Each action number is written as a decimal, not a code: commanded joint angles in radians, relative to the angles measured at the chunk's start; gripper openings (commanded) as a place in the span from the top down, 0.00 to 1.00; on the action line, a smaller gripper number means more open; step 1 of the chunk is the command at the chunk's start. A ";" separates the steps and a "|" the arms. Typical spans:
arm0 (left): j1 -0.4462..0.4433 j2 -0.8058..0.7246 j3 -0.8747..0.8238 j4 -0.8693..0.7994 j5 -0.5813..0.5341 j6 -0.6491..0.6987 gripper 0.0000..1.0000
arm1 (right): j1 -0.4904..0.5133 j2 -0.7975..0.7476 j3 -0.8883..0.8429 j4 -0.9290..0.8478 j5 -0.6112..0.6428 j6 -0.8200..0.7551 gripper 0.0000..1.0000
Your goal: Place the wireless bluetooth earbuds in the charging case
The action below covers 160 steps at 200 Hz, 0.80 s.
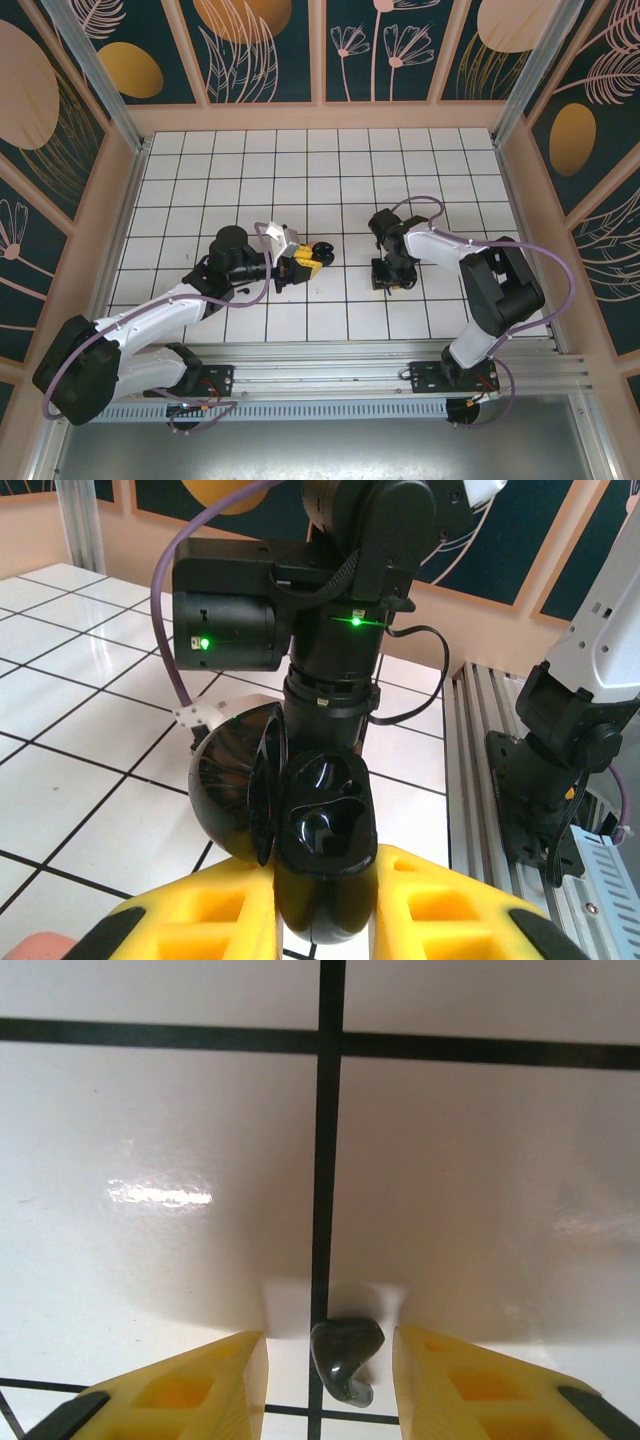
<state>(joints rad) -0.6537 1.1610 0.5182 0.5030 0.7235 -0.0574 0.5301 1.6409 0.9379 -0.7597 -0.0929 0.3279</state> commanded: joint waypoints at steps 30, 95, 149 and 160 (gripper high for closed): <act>-0.004 -0.015 0.031 0.000 0.008 0.005 0.78 | -0.005 0.004 0.019 -0.012 0.025 -0.012 0.67; -0.004 -0.014 0.032 -0.004 0.010 0.007 0.78 | -0.023 0.023 0.002 0.014 0.010 -0.018 0.70; -0.004 -0.018 0.031 -0.007 0.010 0.010 0.77 | -0.028 0.056 -0.005 0.019 0.009 -0.015 0.74; -0.004 -0.019 0.031 -0.007 0.009 0.010 0.77 | -0.028 0.054 -0.010 0.022 0.009 -0.013 0.76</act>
<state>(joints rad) -0.6537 1.1610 0.5201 0.4961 0.7238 -0.0574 0.5053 1.6703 0.9432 -0.7452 -0.0818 0.3161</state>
